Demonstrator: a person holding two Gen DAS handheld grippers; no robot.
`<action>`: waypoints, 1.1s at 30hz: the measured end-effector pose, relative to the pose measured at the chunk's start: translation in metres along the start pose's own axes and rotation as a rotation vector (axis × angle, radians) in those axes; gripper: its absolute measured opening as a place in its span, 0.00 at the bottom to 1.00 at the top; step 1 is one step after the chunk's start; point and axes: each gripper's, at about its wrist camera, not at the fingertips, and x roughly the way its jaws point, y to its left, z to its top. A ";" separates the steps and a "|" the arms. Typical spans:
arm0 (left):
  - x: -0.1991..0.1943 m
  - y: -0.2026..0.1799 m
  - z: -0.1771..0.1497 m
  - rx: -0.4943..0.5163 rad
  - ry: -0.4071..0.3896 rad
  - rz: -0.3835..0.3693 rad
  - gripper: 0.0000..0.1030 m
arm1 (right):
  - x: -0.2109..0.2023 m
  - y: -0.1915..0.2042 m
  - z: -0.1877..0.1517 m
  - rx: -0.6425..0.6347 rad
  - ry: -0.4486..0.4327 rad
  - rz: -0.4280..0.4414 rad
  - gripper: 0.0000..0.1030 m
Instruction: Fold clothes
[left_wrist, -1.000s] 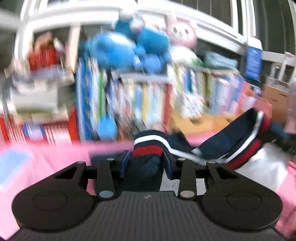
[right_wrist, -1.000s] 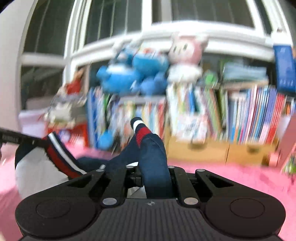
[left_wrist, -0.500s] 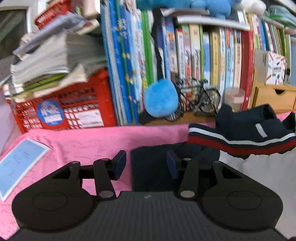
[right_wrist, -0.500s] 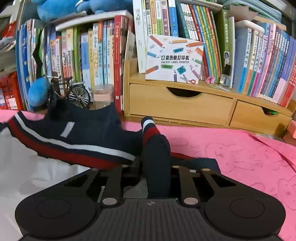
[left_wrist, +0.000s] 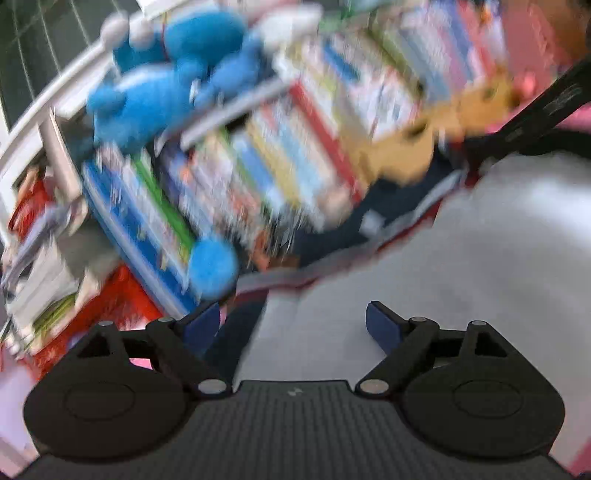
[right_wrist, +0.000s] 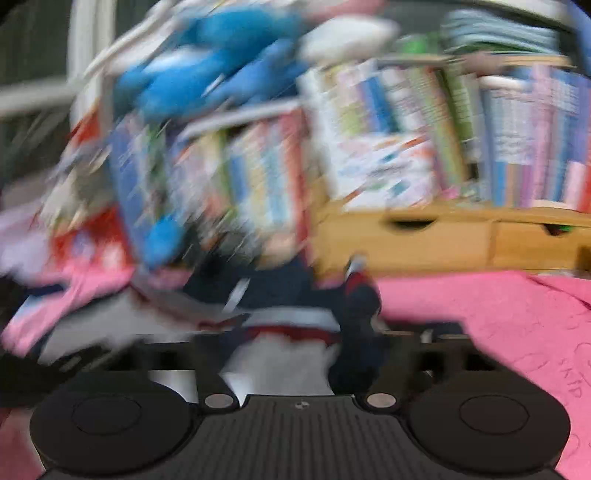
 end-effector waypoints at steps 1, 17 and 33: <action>0.005 0.007 -0.008 -0.039 0.033 -0.002 0.85 | 0.003 0.009 -0.004 -0.028 0.027 0.010 0.29; 0.018 0.071 -0.038 -0.381 0.122 -0.073 0.97 | 0.000 0.020 0.022 -0.015 -0.176 -0.132 0.70; 0.026 0.081 -0.043 -0.459 0.168 -0.125 1.00 | 0.008 -0.026 -0.022 -0.047 0.062 -0.300 0.41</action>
